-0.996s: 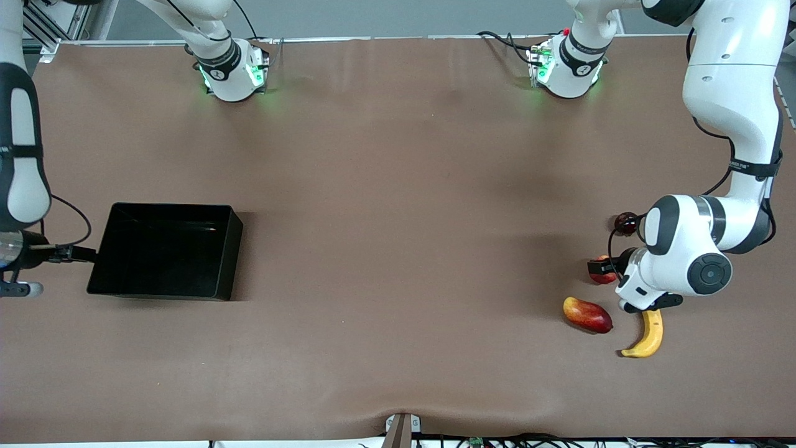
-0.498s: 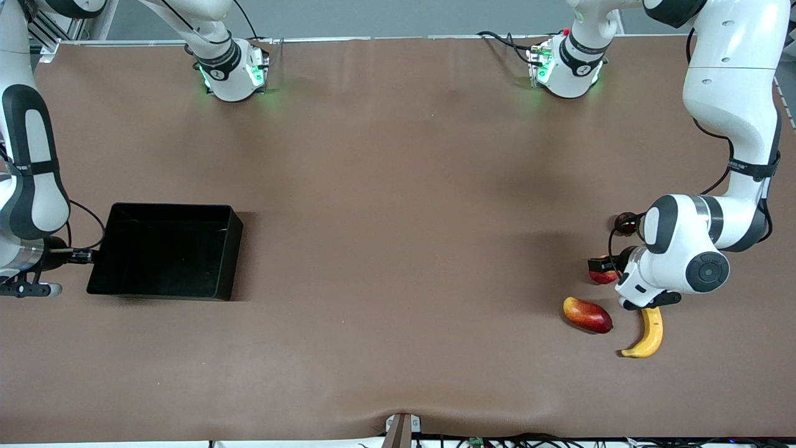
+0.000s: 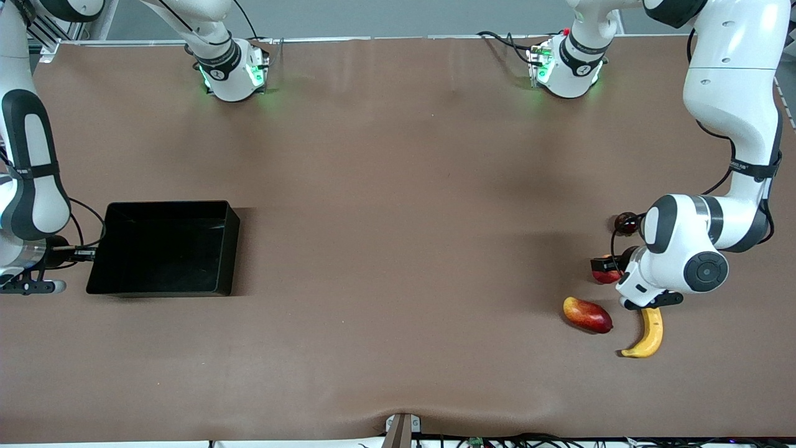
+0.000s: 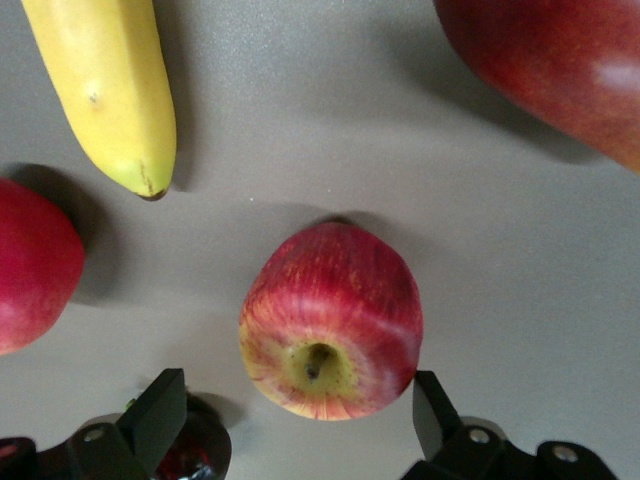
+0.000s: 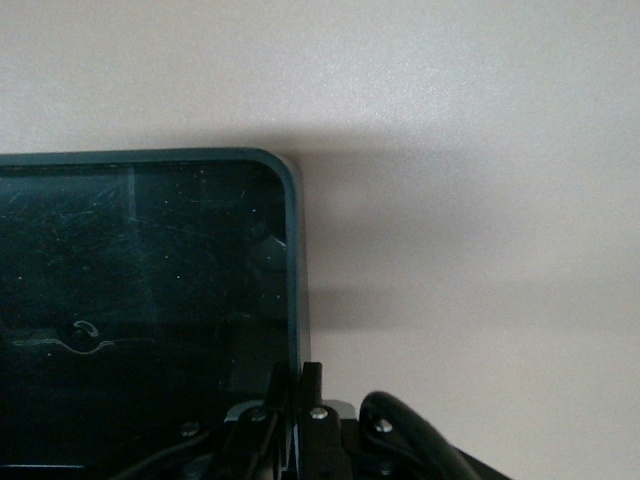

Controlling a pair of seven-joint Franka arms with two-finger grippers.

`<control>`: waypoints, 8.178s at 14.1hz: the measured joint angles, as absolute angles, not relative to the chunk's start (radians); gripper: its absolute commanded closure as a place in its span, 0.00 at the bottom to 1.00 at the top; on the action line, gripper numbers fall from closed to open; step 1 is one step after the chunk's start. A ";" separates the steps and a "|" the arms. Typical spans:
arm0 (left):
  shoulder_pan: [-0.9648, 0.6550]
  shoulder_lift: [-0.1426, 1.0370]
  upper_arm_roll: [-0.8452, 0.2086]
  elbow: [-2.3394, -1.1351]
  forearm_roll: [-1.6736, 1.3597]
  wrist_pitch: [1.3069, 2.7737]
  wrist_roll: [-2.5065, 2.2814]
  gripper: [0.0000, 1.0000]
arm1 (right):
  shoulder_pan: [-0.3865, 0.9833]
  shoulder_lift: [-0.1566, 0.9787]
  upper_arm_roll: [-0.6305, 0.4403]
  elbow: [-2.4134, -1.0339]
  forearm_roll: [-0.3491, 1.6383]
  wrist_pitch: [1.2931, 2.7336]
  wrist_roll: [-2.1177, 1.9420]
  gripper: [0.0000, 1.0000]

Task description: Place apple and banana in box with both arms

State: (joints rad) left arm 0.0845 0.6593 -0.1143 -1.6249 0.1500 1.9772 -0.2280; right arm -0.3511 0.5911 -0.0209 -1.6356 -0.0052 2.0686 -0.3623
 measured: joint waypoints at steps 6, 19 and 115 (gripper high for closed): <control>0.085 0.692 -0.114 -1.626 0.150 2.037 -0.229 0.19 | -0.349 0.586 -0.007 -1.550 0.041 1.915 -0.363 1.00; 0.073 0.676 -0.137 -1.577 0.112 2.073 -0.246 1.00 | -0.050 0.522 0.013 -1.399 0.277 1.559 -0.101 1.00; 0.305 0.690 -0.476 -1.342 0.356 2.042 -0.090 1.00 | -0.031 -0.030 -0.025 -1.578 -0.006 1.570 -0.139 0.00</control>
State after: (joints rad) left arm 0.3054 0.6896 -0.4765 -1.3422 0.3561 2.0417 -0.0900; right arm -0.0309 -0.0297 -0.0249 -1.5784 -0.0064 1.5703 -0.1392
